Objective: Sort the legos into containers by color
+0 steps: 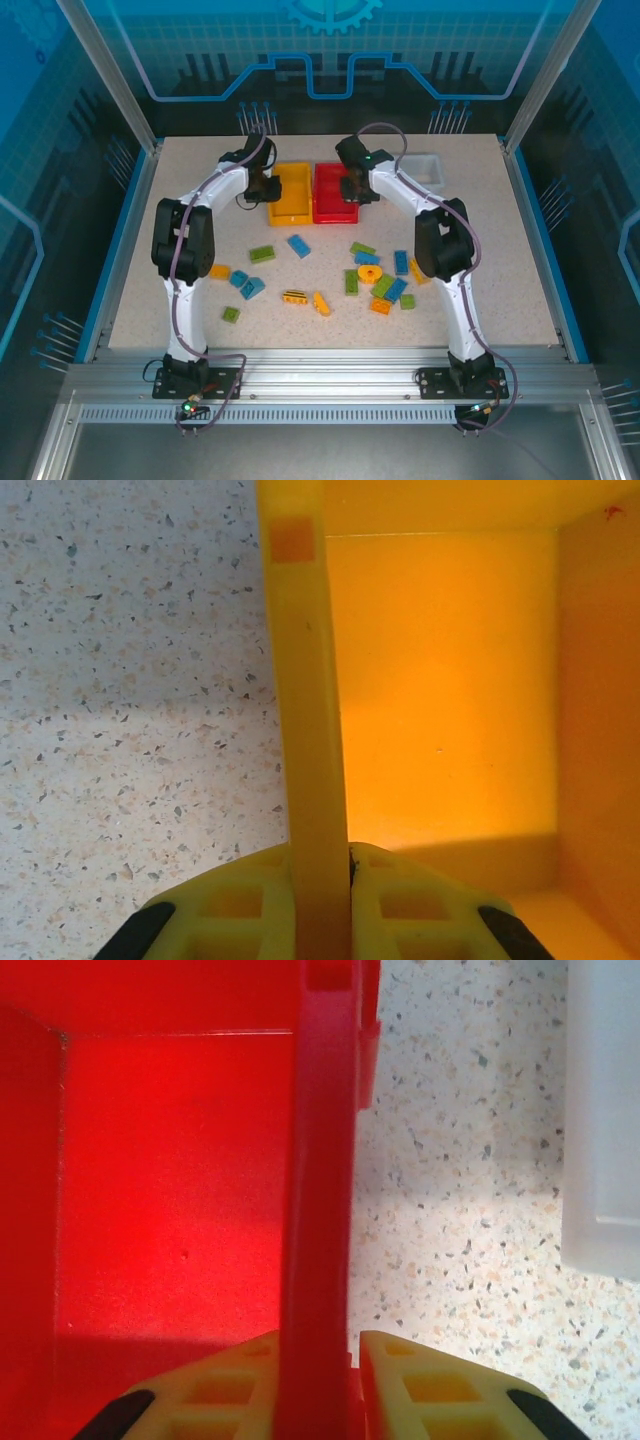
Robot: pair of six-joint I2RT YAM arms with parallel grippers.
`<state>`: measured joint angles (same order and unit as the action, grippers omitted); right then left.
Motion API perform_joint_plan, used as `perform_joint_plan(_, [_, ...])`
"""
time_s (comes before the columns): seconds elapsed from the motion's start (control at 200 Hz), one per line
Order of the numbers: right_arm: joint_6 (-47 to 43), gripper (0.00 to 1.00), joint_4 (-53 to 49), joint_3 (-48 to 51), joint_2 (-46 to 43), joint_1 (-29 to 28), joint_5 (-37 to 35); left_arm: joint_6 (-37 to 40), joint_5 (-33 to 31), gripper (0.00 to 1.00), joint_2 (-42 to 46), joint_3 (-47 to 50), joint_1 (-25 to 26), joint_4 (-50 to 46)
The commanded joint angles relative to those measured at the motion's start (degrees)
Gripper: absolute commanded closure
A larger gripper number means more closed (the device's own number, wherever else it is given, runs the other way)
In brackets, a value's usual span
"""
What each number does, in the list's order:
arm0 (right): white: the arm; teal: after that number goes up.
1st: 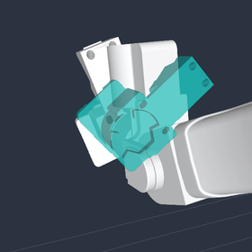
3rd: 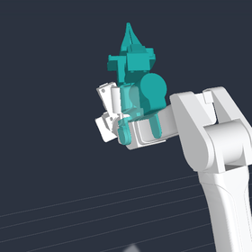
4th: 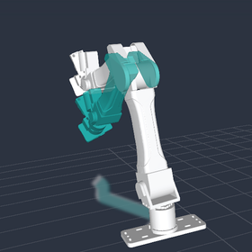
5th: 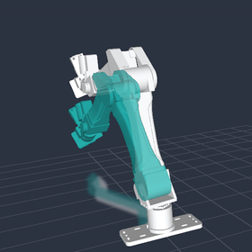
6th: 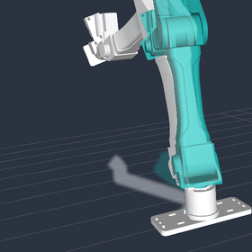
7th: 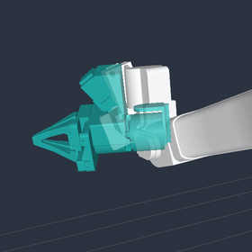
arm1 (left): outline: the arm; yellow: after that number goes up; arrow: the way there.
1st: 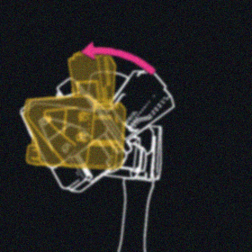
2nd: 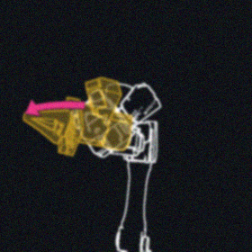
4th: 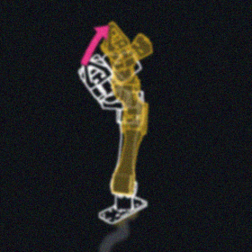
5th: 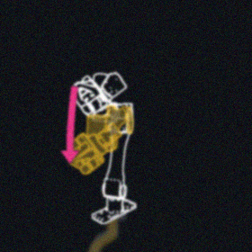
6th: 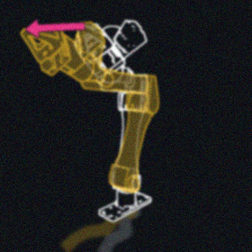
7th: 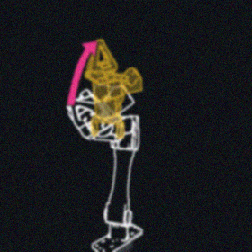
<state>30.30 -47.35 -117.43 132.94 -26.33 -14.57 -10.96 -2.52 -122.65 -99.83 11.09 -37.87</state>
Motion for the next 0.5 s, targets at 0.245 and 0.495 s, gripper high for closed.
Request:
perform_joint_plan(0.245, [-2.1, 0.56, -2.5, -3.4, 0.7, 1.1, 0.3, 0.2, 0.0, 0.56, 0.9, -2.5, 0.3, -1.8])
perform_joint_plan(0.495, [2.3, 0.39, 3.7, 10.2, -15.8, 4.6, 1.0, -2.7, -1.3, 0.42, 11.7, 0.4, 1.4, 0.8])
